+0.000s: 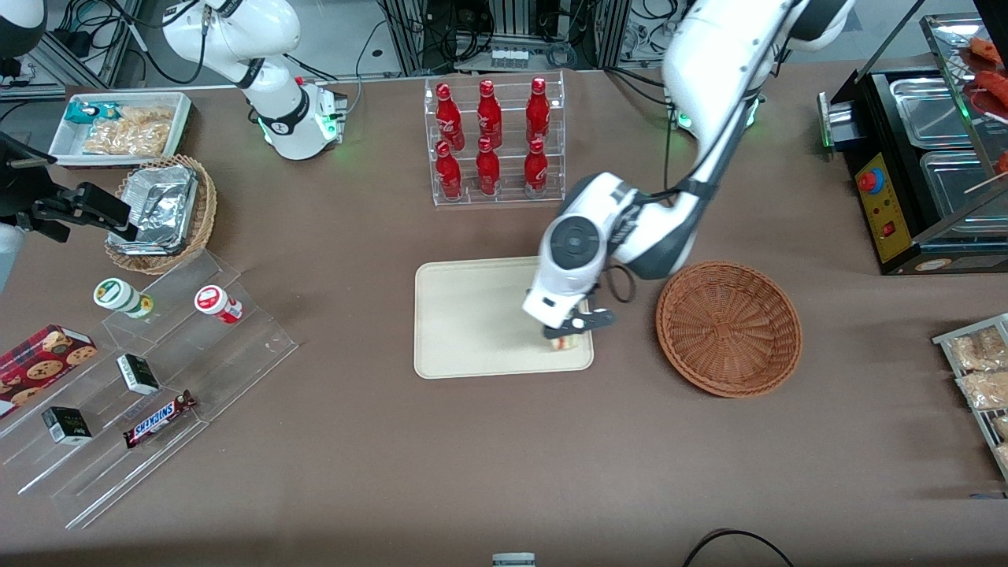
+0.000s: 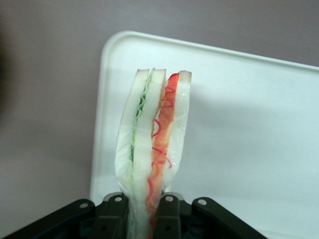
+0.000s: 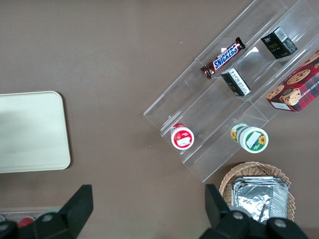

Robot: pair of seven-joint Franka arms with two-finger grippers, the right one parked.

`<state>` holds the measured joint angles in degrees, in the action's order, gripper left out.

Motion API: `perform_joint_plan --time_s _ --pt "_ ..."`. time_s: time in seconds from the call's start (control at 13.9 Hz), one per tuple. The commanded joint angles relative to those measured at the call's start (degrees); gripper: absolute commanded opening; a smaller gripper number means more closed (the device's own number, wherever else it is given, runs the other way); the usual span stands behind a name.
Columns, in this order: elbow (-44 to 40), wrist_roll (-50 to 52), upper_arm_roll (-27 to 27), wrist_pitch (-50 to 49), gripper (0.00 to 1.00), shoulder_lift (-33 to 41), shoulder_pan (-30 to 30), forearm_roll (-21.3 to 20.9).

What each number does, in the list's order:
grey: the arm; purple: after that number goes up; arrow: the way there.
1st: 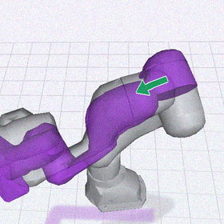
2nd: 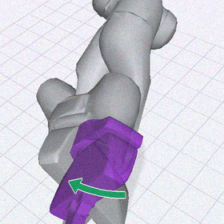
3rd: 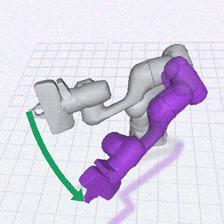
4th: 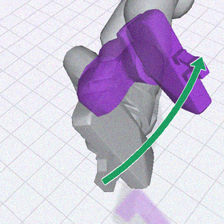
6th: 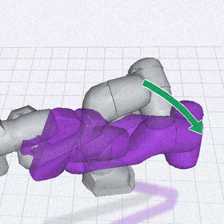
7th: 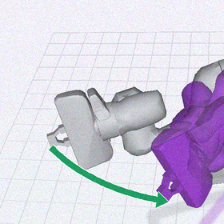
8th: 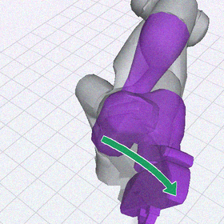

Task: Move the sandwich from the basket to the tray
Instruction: 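Carry the sandwich with the left gripper over the cream tray, then lower the sandwich onto the tray and open the left gripper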

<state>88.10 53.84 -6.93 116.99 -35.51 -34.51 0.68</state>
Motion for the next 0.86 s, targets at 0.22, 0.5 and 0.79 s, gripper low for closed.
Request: perform_joint_plan --time_s 0.22,0.5,0.79 --pt "-11.5 11.0 0.8 -1.7 0.0 -8.8 -6.6 -5.8" --pt "-12.5 10.9 -1.2 -1.0 0.0 -9.4 -6.7 -5.1" --pt "-12.5 10.8 -1.6 1.5 0.01 -11.0 -6.7 -5.1"
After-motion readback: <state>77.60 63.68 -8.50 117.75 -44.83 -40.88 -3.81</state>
